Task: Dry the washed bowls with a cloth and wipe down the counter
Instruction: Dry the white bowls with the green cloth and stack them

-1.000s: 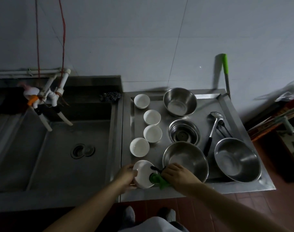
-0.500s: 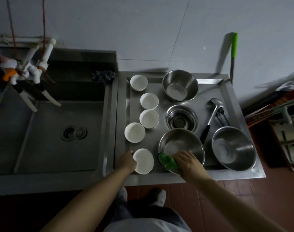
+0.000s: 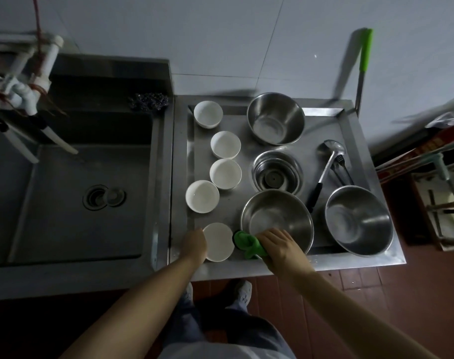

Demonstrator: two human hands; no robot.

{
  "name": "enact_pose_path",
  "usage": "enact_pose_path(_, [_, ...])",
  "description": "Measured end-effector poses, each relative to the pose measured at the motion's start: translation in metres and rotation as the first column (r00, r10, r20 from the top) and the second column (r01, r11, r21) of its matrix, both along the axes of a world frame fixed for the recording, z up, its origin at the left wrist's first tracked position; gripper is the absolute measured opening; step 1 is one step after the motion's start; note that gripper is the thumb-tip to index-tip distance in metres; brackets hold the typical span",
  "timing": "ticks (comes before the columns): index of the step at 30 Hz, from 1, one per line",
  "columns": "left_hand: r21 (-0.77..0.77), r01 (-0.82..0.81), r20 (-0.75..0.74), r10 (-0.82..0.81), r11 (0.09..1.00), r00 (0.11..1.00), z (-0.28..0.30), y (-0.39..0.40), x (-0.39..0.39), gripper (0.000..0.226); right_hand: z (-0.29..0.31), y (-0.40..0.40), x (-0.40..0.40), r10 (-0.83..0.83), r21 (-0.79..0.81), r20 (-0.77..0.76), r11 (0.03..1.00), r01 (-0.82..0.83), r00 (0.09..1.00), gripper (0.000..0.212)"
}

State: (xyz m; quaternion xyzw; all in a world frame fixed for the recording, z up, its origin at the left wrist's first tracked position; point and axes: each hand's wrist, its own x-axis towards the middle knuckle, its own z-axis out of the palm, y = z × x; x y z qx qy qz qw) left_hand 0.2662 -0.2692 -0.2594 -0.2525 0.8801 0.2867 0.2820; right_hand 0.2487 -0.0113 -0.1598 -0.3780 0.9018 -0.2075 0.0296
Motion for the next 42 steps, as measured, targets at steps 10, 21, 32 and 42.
enact_pose_path(10, [0.053, -0.288, -0.213, 0.293, 0.956, 0.932, 0.027, -0.037, -0.054, 0.027, -0.008, -0.016, -0.013, -0.098, -0.096, 0.041, 0.990, 0.101, 0.994, 0.029])
enact_pose_path(21, [0.349, -0.660, 0.066, 0.685, 0.666, 0.726, -0.003, -0.048, -0.088, 0.031, -0.014, -0.021, 0.002, -0.213, -0.139, 0.087, 0.965, 0.224, 0.973, 0.034])
enact_pose_path(32, [0.327, -0.600, -0.074, 0.652, 0.730, 0.754, 0.011, -0.048, -0.088, 0.024, 0.000, -0.020, 0.003, -0.249, -0.155, 0.097, 0.952, 0.262, 0.964, 0.031])
enact_pose_path(42, [0.836, -0.502, 0.177, 0.757, 0.221, 0.629, 0.149, -0.050, -0.065, 0.025, 0.046, -0.031, -0.012, -0.324, -0.298, 0.170, 0.883, 0.362, 0.930, 0.023])
